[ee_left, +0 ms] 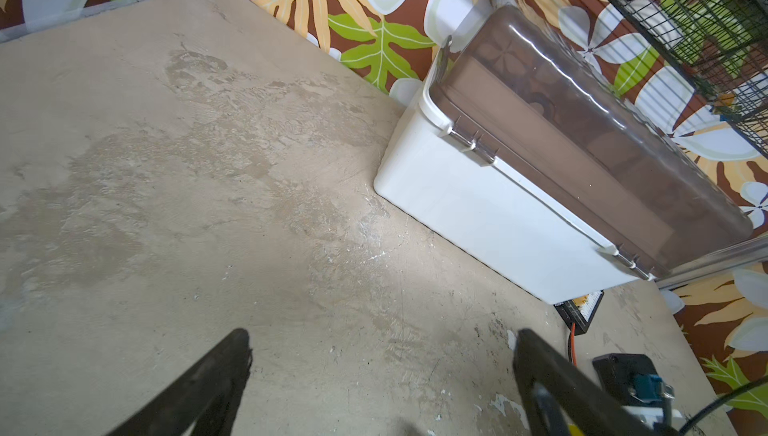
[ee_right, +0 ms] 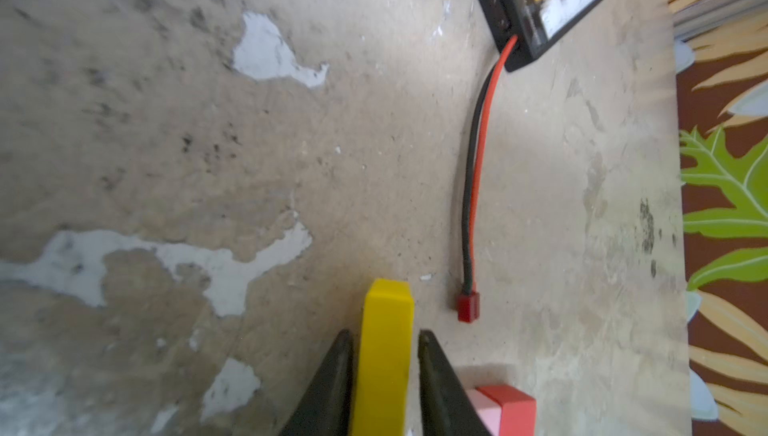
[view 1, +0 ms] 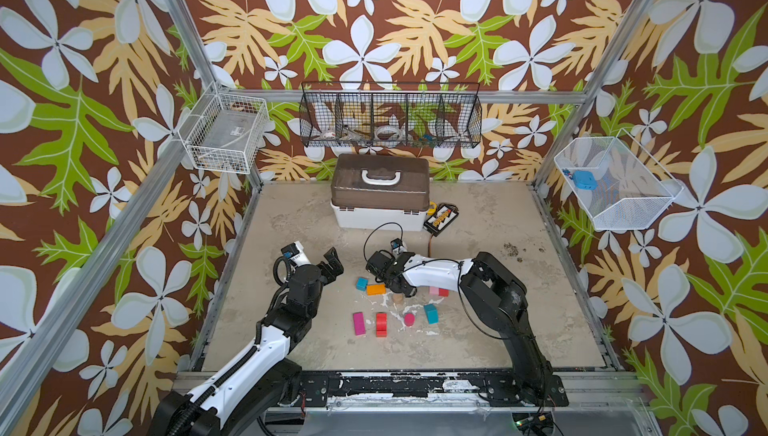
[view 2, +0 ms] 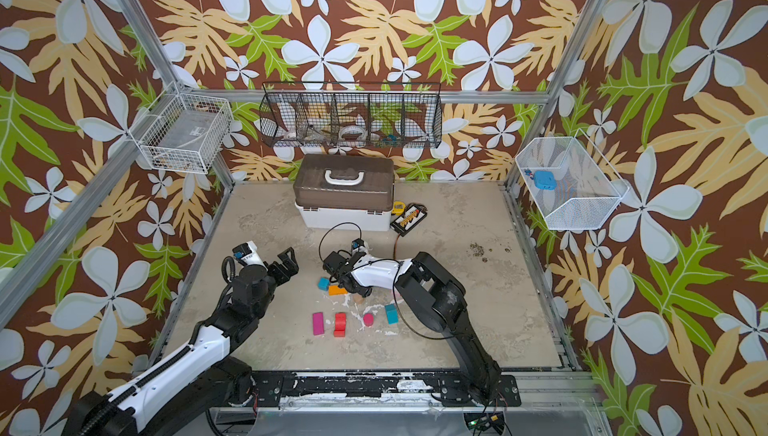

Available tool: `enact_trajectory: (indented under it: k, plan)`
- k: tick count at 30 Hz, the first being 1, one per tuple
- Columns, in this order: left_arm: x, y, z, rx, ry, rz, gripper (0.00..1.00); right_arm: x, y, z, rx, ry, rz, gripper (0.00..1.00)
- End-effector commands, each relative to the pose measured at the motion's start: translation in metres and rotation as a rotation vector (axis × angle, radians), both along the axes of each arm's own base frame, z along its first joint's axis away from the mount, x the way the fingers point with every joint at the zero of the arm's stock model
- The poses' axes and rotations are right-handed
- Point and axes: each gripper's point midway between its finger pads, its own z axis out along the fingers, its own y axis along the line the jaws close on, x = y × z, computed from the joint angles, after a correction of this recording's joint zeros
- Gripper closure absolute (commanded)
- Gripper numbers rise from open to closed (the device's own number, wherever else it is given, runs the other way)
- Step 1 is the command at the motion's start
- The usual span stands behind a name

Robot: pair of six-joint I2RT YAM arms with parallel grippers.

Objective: Build the wood block tower
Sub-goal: 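Lower the right gripper onto the yellow block and close it, then lift the yellow block and carry it toward the pink and red blocks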

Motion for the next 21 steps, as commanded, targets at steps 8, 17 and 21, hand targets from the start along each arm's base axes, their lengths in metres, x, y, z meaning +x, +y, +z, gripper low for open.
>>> enact_trajectory:
  k: [8, 17, 21]
  plan:
    - [0.0, 0.003, 0.005, 0.0, -0.012, 0.014, 0.0, -0.02, 0.02, 0.001, 0.155, 0.1, 0.052, 0.44]
    - [0.0, -0.002, 0.006, -0.009, -0.021, -0.013, 0.0, -0.014, -0.001, 0.022, 0.32, 0.067, 0.019, 0.35]
    - [0.001, -0.009, 0.008, -0.02, -0.03, -0.053, 0.0, -0.013, -0.002, 0.018, 0.45, 0.104, 0.045, 0.34]
